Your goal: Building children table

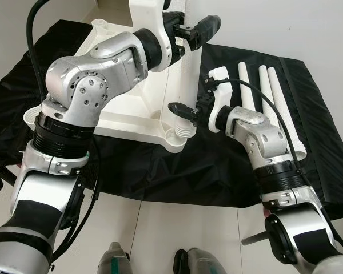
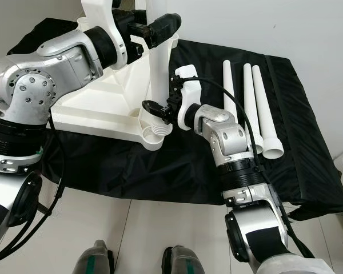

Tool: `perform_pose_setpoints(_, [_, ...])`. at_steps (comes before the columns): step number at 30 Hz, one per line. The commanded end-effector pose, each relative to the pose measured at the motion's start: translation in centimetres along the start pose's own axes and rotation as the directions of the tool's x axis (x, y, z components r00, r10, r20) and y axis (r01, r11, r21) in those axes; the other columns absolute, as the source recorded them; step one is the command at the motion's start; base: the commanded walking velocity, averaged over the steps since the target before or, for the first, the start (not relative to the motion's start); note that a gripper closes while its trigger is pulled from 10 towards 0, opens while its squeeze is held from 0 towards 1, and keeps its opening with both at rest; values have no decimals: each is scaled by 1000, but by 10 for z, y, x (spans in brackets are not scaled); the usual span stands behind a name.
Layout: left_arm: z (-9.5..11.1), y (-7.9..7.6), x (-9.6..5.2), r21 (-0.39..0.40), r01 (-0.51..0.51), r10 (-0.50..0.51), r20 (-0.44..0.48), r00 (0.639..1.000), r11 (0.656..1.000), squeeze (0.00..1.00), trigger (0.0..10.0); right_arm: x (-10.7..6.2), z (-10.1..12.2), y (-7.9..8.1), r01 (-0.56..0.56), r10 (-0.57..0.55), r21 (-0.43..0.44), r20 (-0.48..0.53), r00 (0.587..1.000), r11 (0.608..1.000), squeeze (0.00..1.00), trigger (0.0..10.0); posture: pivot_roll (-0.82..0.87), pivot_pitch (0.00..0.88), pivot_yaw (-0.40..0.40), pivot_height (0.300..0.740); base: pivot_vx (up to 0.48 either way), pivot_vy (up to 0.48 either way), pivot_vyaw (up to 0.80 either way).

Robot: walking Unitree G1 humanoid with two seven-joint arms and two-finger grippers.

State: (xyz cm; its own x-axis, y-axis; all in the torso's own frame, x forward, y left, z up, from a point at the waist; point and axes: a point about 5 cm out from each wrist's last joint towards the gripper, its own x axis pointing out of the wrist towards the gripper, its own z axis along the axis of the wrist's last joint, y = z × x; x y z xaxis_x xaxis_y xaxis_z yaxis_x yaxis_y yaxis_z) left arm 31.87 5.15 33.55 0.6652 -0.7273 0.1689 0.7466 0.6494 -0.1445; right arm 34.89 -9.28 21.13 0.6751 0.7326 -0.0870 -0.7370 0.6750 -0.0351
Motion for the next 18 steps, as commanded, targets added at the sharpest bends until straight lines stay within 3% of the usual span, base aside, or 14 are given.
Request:
perform_pose_setpoints(1, [-1, -7, -2, -39, 201, -201, 5, 980, 979, 1000, 10000, -3, 3, -4, 32, -32, 5, 39, 999, 999, 0, 10000, -6, 0, -65, 740, 0, 0, 0])
perform_pose_setpoints(5, [0, 1, -3, -79, 150, -148, 29, 989, 986, 1000, 10000, -4, 3, -8, 73, -73, 15, 53, 996, 997, 0, 10000, -5, 0, -65, 740, 0, 0, 0])
perform_pose_setpoints(6, [2, 4, -5, -105, 144, -140, 47, 989, 984, 208, 10000, -4, 3, -10, 95, -96, 19, 66, 993, 995, 0, 10000, -3, 0, -65, 740, 0, 0, 0])
perform_pose_setpoints(7, [3, 6, -8, -137, 146, -138, 67, 988, 980, 0, 10000, -4, 3, -11, 114, -116, 31, 75, 990, 993, 0, 10000, -2, 0, -65, 740, 0, 0, 0])
perform_pose_setpoints(9, [4, 10, -12, -173, 148, -134, 88, 987, 974, 0, 10000, -4, 3, -15, 147, -151, 52, 88, 985, 988, 0, 10000, -2, 0, -65, 740, 0, 0, 0])
perform_pose_setpoints(18, [-19, 24, -23, -116, 13, -11, 23, 1000, 993, 0, 10000, -8, -3, -23, 244, -257, 113, 121, 959, 963, 0, 10000, -2, 0, -57, 740, 0, 0, 0])
